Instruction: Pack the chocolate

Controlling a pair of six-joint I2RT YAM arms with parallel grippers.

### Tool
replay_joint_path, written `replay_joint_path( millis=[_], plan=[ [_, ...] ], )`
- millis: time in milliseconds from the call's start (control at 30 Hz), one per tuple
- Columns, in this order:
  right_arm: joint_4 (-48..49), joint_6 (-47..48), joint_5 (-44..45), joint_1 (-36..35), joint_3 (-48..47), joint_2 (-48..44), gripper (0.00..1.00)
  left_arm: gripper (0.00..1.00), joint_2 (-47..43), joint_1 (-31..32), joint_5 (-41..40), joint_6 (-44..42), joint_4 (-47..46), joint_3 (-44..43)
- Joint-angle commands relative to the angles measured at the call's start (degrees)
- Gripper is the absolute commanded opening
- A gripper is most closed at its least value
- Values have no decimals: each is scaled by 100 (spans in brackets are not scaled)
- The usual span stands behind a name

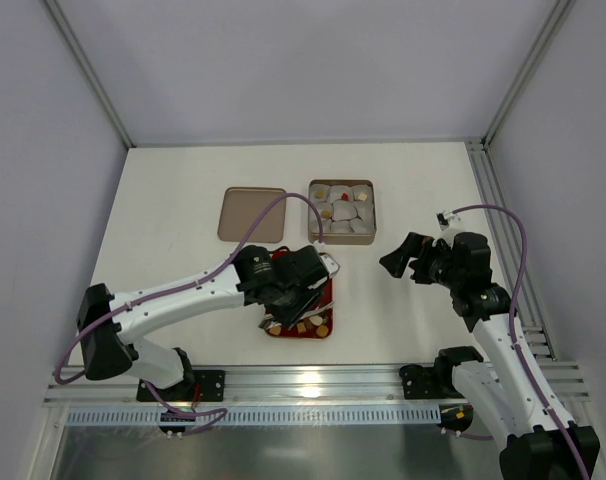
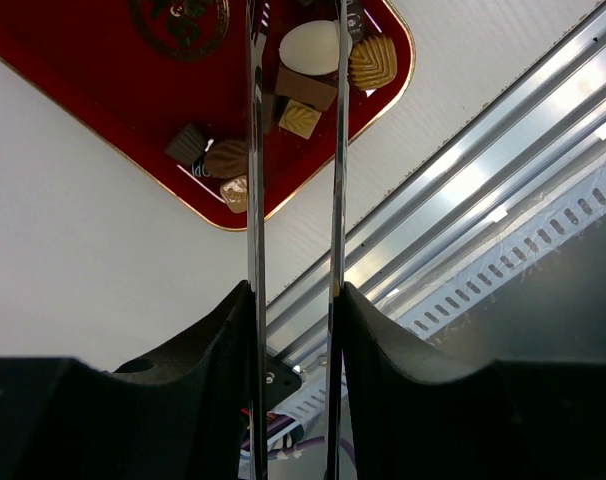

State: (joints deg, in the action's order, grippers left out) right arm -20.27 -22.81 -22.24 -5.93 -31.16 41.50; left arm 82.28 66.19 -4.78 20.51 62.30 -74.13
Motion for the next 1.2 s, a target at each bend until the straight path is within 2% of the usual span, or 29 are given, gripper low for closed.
replay_joint_path(
  millis=[0,767,1167],
  plan=[
    [120,48,27,-39,-4,-45,100,38,-19,-10,73,-83,-210,-40],
    [137,40,18,-31,4,-27,100,39,60,-10,20,5,-368,-23],
    [138,40,18,-31,4,-36,100,33,166,-10,29,-12,-385,-84]
  ],
)
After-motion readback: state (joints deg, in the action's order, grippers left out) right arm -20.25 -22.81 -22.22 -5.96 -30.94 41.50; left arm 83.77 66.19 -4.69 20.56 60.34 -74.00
